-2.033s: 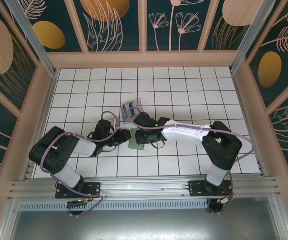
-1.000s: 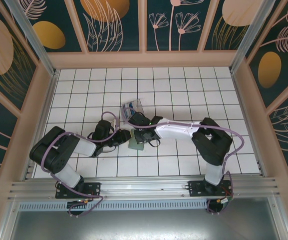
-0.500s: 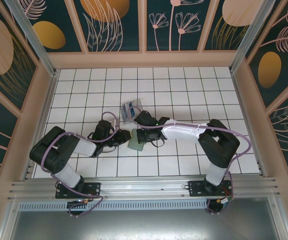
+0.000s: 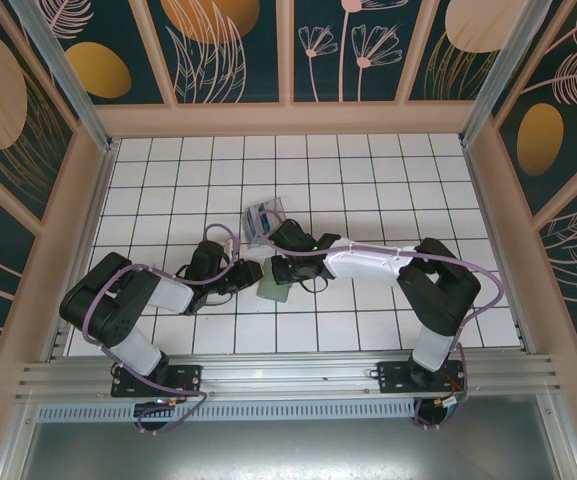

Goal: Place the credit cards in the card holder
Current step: Close the button on the card holder.

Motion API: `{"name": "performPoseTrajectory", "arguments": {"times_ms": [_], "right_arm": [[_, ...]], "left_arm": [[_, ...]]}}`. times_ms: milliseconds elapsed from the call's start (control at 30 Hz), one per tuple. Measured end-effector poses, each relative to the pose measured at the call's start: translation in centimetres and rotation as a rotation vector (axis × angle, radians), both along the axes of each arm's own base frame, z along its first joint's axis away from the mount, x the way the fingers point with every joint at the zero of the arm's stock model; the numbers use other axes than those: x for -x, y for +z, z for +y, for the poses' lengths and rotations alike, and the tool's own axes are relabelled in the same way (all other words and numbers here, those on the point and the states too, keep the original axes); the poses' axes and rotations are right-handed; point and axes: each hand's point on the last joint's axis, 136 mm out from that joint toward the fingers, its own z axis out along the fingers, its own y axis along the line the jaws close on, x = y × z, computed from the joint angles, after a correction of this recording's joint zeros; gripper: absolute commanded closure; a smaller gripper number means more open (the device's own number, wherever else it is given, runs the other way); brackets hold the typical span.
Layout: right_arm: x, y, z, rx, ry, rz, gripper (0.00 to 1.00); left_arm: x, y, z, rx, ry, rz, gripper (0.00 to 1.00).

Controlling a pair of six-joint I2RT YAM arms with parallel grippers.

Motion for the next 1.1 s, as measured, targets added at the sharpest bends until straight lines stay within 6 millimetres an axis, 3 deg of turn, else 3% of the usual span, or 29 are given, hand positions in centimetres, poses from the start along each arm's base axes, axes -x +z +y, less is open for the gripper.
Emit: {"name": "performPoseTrajectory", "arguments": {"times_ms": [100,267,400,733,900,967,1100], "right_arm": [[0.0,0.1,0.2,-0.014,-0.004,0.005,0.80],[0.0,0.2,0.5,-0.028,-0.005,0.006,0.89],[0.0,0.2,0.5,-0.026,-0.001,0.006,0.71],[0.2,-0.2,0.1,-0.004,-0.004,0.017,0.72],[0.5,-1.4,-0.4,0.043,-0.010,0.026,0.67],[0.5,-1.6,-0.3,0.050,-0.009,0.023,0.67],[0.4,-1.6,-0.3,0.062,-0.010,0.016,0.78]], "left_arm": [[0.0,0.0,0.0,0.000,0.000,0.000,0.77],[0.0,0.0,0.0,0.002,-0.002,-0.001,0.77],[0.0,0.0,0.0,0.002,-0.002,-0.001,0.77],[0.0,0.0,-0.1,0.006,-0.005,-0.001,0.77],[0.0,0.0,-0.1,0.007,-0.005,-0.002,0.77],[0.0,-0.1,-0.1,0.007,-0.004,0.001,0.77],[0.0,-0.1,-0.1,0.007,-0.004,0.001,0.78]]}}
